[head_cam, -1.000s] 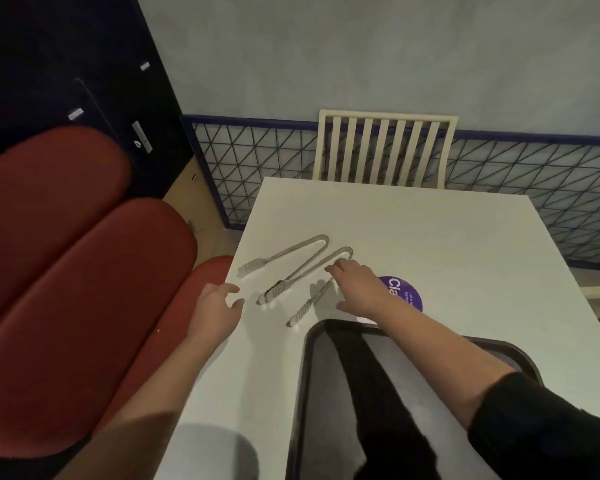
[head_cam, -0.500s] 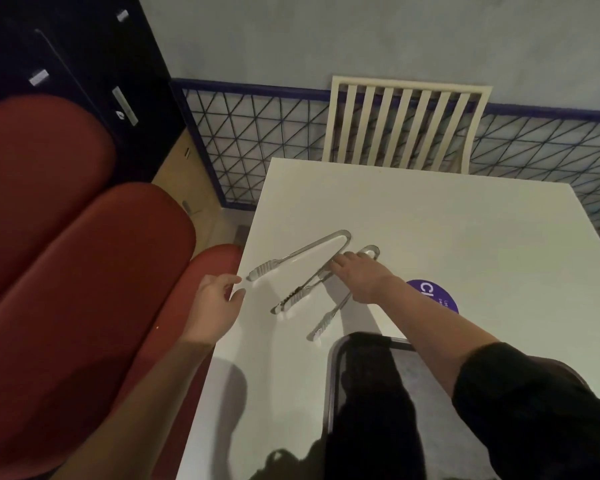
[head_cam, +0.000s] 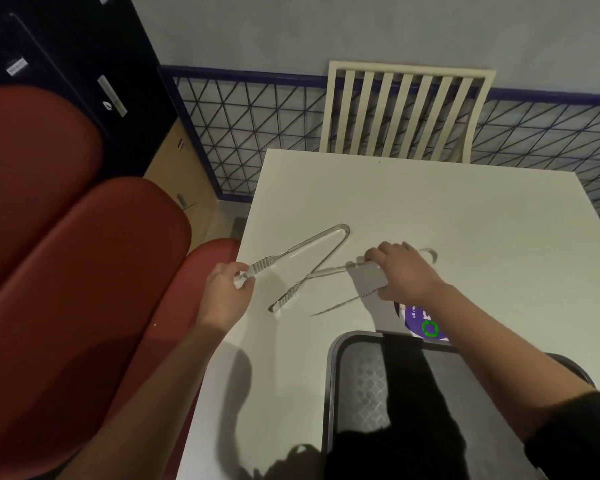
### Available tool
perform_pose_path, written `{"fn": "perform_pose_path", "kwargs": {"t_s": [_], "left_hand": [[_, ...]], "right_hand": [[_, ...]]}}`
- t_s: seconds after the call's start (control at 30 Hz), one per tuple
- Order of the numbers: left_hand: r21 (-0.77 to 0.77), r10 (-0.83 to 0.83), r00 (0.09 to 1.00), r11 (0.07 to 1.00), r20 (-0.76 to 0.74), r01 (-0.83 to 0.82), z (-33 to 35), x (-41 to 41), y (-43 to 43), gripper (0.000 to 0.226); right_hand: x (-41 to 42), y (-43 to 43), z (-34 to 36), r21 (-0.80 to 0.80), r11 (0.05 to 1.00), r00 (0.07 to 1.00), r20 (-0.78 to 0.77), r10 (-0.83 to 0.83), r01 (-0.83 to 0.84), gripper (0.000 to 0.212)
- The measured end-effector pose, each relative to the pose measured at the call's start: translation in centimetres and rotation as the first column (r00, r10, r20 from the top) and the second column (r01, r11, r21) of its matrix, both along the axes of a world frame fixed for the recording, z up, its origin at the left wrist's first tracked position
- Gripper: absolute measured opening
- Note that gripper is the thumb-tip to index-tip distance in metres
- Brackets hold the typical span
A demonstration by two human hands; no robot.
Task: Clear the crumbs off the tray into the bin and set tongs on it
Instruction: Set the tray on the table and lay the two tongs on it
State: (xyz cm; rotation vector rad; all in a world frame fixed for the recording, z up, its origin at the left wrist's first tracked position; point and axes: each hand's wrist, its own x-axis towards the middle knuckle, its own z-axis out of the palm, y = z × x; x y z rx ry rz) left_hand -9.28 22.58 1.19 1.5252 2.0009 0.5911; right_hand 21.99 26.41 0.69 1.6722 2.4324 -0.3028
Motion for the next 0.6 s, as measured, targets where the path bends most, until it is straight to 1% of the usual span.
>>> {"fn": "perform_pose_path", "kwargs": {"t_s": [0.07, 0.13, 0.23, 0.3, 0.4, 0.43, 0.53, 0.6], "left_hand": [[0.023, -0.035, 0.996, 0.999, -0.079, 0.037, -0.2, 1.0, 0.6, 0.034], [0.025, -0.112, 0.973, 0.993, -0.201, 0.12, -0.5, 2.5, 1.6, 0.049], [-0.081, -0.288, 0.887, 0.957, -0.362, 0.277, -1.5, 4.8, 3.6, 0.071], [-0.168, -0.364, 0.838, 0.931, -0.407, 0.323, -2.3, 6.0, 4.9, 0.079], [-0.289, -0.446, 0.788, 0.892, -0.424, 0.348, -2.8, 7.6, 6.0, 0.091], [-0.313, -0.464, 0.77, 0.882, -0.438, 0.353, -2.8, 8.1, 6.1, 0.091], [-0.328, -0.455, 0.739, 0.887, -0.496, 0.326, -2.7, 9.1, 5.7, 0.081], [-0.317, -0.427, 0.761, 0.9, -0.489, 0.3, -2.7, 9.5, 5.6, 0.073]], "right_hand": [[1.2, -1.0, 0.9, 0.013, 0.995, 0.99, -0.099, -0.101, 0.103, 0.063], [2.1, -2.2, 1.7, 0.03, 0.981, 0.965, -0.191, -0.182, 0.191, 0.061], [3.1, -4.0, 2.6, 0.053, 0.967, 0.939, -0.259, -0.226, 0.248, 0.059], [3.9, -5.3, 2.9, 0.069, 0.973, 0.948, -0.248, -0.199, 0.222, 0.058], [5.3, -7.4, 3.4, 0.134, 0.985, 0.975, -0.206, -0.078, 0.107, 0.054], [5.8, -8.1, 3.6, 0.145, 0.987, 0.979, -0.201, -0.044, 0.074, 0.054], [7.4, -10.5, 3.7, 0.107, 0.994, 0.982, -0.188, 0.022, -0.002, 0.06], [8.2, -12.3, 3.7, 0.089, 0.994, 0.976, -0.203, 0.076, -0.058, 0.059]]}}
